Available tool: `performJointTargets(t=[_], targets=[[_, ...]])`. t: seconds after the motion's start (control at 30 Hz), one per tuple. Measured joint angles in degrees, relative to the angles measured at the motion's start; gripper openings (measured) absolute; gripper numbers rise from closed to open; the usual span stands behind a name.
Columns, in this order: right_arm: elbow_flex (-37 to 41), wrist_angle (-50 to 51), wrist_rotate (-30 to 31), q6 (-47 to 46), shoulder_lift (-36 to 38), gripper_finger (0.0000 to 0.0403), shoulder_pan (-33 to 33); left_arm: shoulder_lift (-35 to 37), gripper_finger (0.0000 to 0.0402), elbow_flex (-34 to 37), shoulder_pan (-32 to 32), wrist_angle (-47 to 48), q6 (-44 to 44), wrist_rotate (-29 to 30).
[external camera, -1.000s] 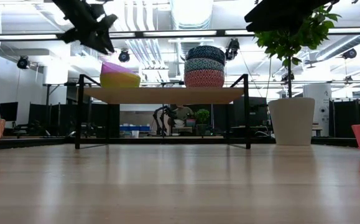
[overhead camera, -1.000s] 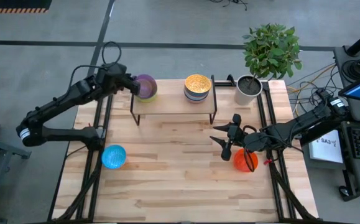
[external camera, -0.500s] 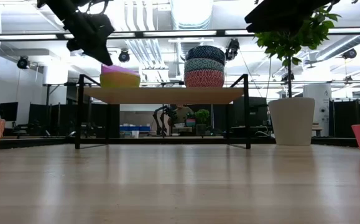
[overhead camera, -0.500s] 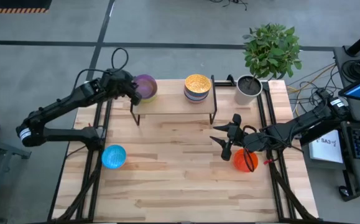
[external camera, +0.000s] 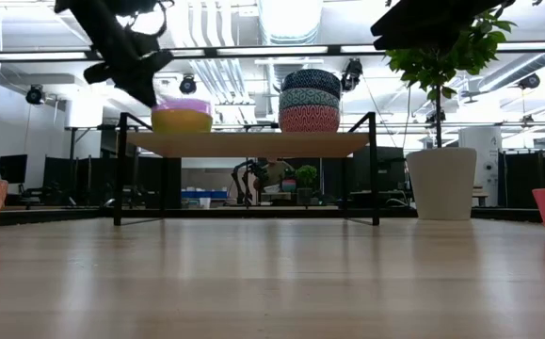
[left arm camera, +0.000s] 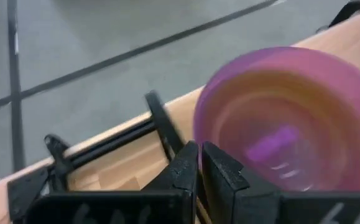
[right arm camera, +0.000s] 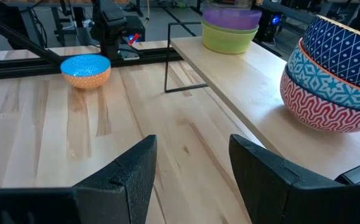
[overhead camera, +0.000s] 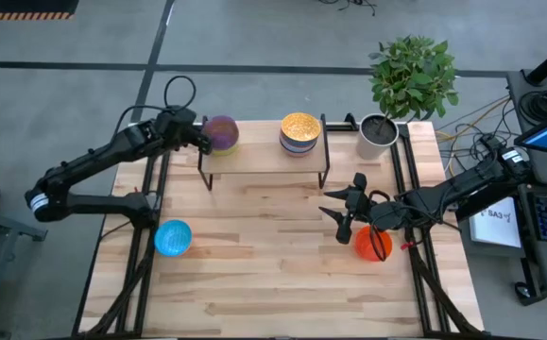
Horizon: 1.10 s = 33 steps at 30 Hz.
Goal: Place and stack bowls onto a shelf
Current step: Stack the violet bowl on the top of the green bowl on the shelf, then stack the yellow bowl on the top of the blue bowl on the shelf
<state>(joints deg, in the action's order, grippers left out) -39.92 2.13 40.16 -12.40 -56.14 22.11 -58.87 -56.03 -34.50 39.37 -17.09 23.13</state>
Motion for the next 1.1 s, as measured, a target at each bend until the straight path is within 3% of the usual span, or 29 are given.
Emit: performJointTargets(t=[0.37, 0.6, 0.8, 0.97, 1.1], targets=[[0.02, 0.19, 0.14, -0.64, -0.32, 0.0192, 0.0, -0.25, 0.0005, 0.56, 3.47, -1.91, -0.89, -0.27], [0.05, 0.2, 0.38, -1.83, -3.77, 0.0192, -0.02, 0.26, 0.0005, 3.26, 20.0, -3.94, -6.11, -1.56], [0.09, 0.14, 0.37, -3.22, -5.54, 0.0192, -0.12, -0.29, 0.0005, 3.45, 40.35, -1.91, -21.07, -1.68], [0.09, 0.14, 0.39, -3.47, -5.38, 0.0192, -0.14, -1.88, 0.0005, 3.45, 55.33, 3.75, -43.27, -1.25], [0.09, 0.81, 0.3, -3.63, -5.51, 0.0192, -0.13, -5.72, 0.0005, 3.45, 61.73, 9.56, -61.71, -3.17]])
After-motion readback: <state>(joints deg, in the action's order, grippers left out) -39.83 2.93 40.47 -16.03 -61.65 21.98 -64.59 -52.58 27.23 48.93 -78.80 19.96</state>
